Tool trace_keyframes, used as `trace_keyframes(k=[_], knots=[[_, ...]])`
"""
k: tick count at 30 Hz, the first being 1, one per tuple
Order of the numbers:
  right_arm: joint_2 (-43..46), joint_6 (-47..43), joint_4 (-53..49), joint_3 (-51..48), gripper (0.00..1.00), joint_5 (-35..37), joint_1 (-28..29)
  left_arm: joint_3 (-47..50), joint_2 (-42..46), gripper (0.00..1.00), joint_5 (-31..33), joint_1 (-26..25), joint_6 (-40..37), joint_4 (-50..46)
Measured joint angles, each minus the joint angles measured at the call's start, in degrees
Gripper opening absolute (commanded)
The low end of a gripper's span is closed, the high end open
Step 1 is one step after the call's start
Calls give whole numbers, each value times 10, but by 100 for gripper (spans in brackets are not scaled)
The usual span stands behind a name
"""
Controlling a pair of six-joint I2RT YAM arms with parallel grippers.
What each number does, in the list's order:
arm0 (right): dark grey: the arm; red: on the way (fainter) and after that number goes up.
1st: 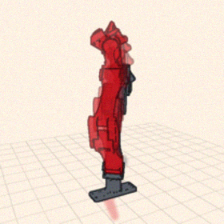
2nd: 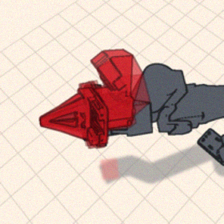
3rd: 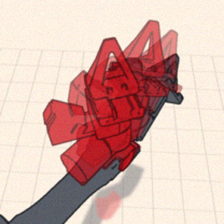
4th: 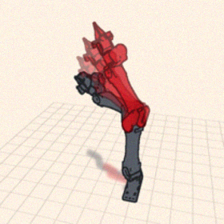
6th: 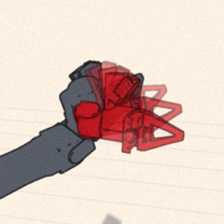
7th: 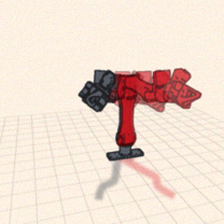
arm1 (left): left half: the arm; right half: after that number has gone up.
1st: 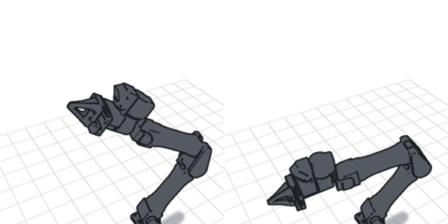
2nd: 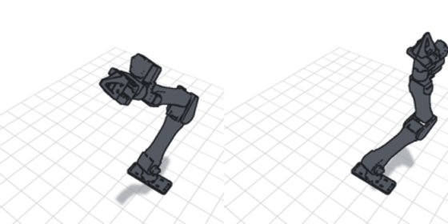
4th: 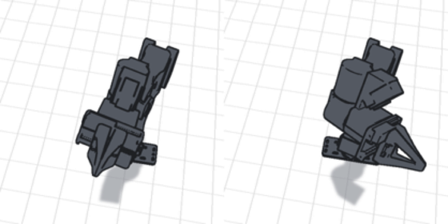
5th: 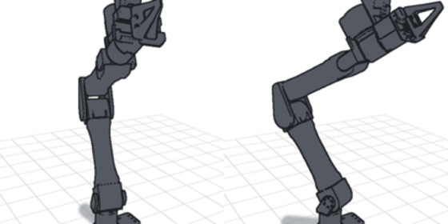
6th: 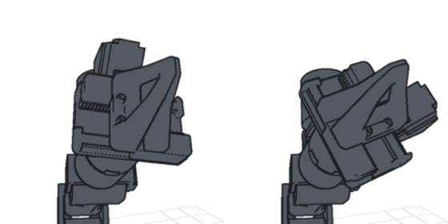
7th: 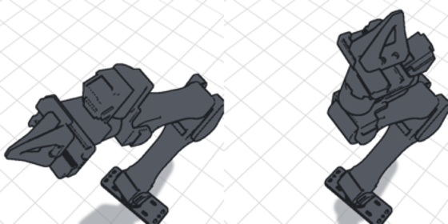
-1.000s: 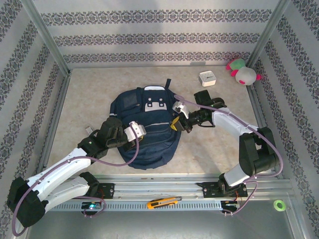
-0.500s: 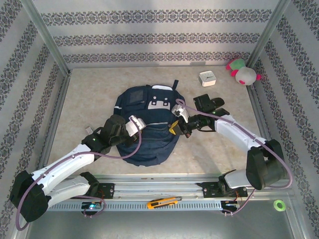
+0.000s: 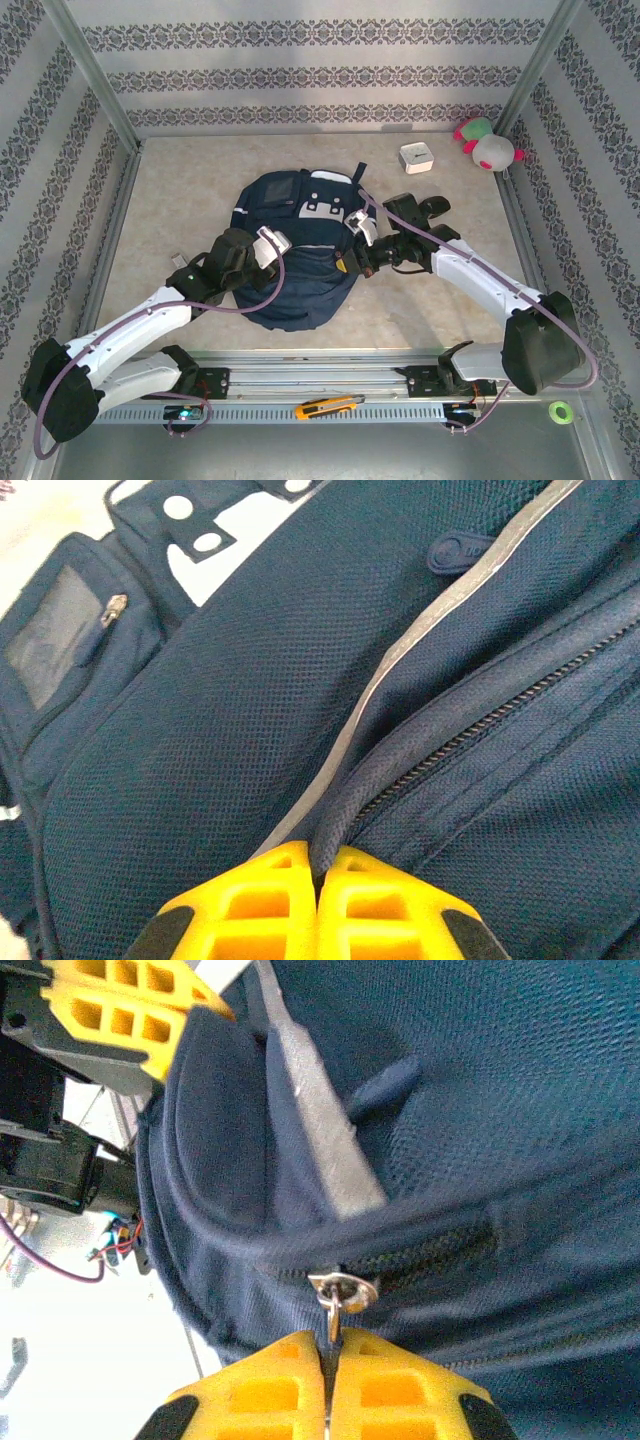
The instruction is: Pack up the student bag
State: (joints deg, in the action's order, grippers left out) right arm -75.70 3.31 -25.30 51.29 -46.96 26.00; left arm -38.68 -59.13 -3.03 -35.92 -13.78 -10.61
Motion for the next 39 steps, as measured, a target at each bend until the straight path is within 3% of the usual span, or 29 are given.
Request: trace_keyframes(k=[5, 18, 22, 25, 32, 39], knots=[[8, 33, -4, 1, 0, 0, 7, -7, 0, 0, 16, -1, 2, 0], [-53, 171, 47, 51, 0, 30, 121, -13, -31, 0, 0, -1, 15, 0], [-60, 197, 57, 52, 40, 45, 130, -4, -28, 0, -7, 0, 27, 21], [-40, 189, 58, 52, 47, 45, 131, 12, -21, 0, -28, 5, 36, 56], [69, 38, -34, 57, 55, 58, 69, 29, 5, 0, -107, 30, 33, 86], [106, -233, -67, 73, 58, 115, 33, 33, 18, 0, -167, 41, 4, 85]])
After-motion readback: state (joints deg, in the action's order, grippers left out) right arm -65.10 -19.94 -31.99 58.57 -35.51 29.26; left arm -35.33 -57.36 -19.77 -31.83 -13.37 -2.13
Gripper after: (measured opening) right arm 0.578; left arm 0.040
